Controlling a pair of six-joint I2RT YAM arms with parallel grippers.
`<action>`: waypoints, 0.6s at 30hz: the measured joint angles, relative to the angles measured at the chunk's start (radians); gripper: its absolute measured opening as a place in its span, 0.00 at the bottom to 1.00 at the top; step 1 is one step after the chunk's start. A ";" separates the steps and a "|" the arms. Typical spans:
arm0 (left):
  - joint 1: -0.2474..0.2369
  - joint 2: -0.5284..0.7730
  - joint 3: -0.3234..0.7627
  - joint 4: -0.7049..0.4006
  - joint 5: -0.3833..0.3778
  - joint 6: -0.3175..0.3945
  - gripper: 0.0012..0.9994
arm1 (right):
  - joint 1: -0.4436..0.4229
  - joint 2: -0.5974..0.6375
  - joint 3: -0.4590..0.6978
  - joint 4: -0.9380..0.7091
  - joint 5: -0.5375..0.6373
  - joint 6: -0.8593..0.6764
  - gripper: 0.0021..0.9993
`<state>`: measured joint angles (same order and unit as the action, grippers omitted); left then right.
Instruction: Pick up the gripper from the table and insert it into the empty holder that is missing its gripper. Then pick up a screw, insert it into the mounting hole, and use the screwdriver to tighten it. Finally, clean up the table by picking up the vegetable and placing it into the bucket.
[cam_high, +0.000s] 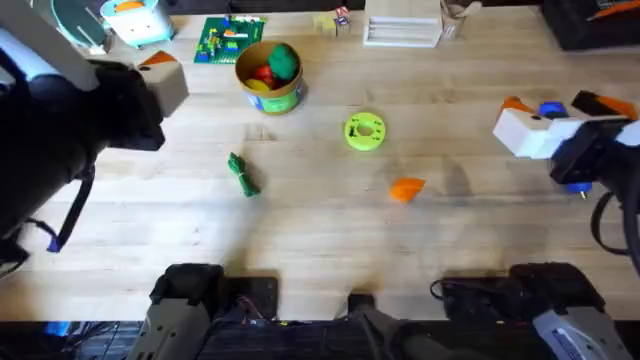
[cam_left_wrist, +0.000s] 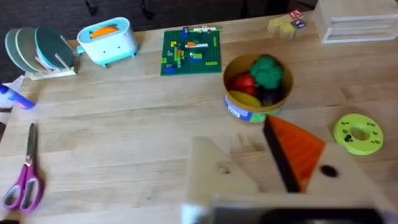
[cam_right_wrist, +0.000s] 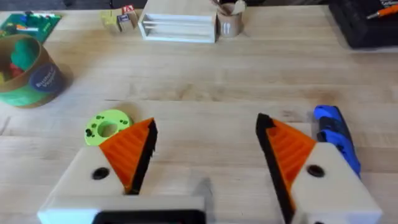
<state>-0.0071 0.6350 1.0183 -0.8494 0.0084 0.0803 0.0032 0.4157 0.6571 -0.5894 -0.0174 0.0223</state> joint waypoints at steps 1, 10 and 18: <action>0.000 0.000 0.000 0.002 0.003 0.002 0.35 | 0.000 0.000 0.000 -0.011 0.000 0.000 0.99; 0.000 0.000 0.000 -0.004 0.015 -0.001 0.99 | 0.000 0.000 0.000 -0.163 0.000 0.000 0.99; 0.000 0.000 0.000 -0.015 0.113 -0.006 0.99 | 0.000 0.000 0.000 -0.394 0.000 0.000 0.99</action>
<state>-0.0071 0.6347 1.0183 -0.8645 0.1219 0.0740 0.0032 0.4160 0.6575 -0.9836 -0.0174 0.0223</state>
